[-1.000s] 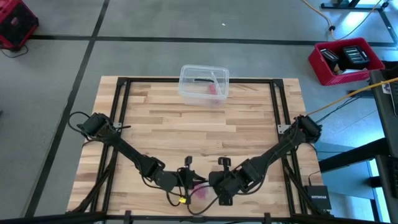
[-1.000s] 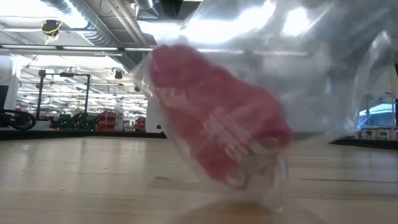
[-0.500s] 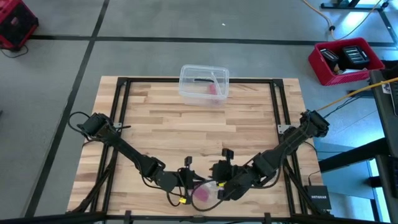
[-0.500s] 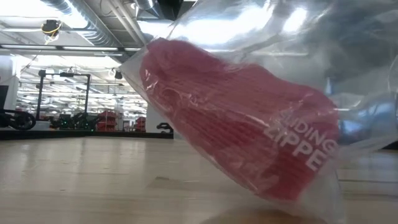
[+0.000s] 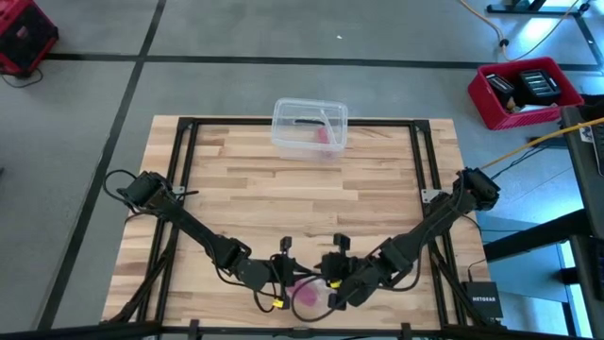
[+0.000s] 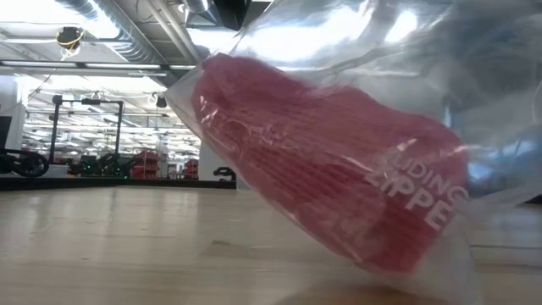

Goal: Roll bandage
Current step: Close the transparent zip bag

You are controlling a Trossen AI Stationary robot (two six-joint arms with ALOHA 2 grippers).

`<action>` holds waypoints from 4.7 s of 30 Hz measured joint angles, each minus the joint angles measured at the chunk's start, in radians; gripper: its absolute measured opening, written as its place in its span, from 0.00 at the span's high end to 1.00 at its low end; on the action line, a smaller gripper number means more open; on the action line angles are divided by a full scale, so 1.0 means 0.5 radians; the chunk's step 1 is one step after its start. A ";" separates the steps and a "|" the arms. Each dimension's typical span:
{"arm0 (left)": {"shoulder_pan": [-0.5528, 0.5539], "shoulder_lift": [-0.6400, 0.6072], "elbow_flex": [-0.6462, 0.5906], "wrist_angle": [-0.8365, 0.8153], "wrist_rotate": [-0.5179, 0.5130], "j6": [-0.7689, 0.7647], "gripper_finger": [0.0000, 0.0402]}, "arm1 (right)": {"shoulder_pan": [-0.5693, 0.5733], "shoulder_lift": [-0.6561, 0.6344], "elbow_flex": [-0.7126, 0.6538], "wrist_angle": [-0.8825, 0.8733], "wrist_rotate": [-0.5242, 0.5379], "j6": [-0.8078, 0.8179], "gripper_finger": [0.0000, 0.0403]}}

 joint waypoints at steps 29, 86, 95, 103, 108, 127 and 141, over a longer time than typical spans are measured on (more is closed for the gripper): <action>0.001 0.005 -0.003 0.020 -0.097 -0.008 1.00 | 0.055 -0.004 -0.152 0.043 -0.023 0.068 0.97; 0.172 -0.029 0.153 -0.406 0.420 -0.082 0.99 | 0.053 -0.002 -0.152 0.121 -0.063 -0.151 0.93; 0.133 -0.027 0.153 -0.273 0.329 -0.004 1.00 | 0.068 -0.011 0.096 -0.329 -0.147 -0.101 0.89; 0.086 -0.031 0.155 -0.063 0.311 0.131 1.00 | 0.299 -0.061 0.079 -0.405 0.386 -0.122 0.86; 0.089 -0.033 0.156 -0.059 0.312 0.142 1.00 | 0.418 -0.061 -0.018 -0.163 0.837 -0.209 0.86; 0.092 -0.033 0.156 0.066 0.309 0.200 1.00 | 0.378 -0.032 -0.038 0.004 0.733 -0.291 0.86; 0.054 -0.046 0.156 0.150 0.287 0.254 1.00 | 0.379 -0.032 -0.248 0.008 0.662 -0.091 0.90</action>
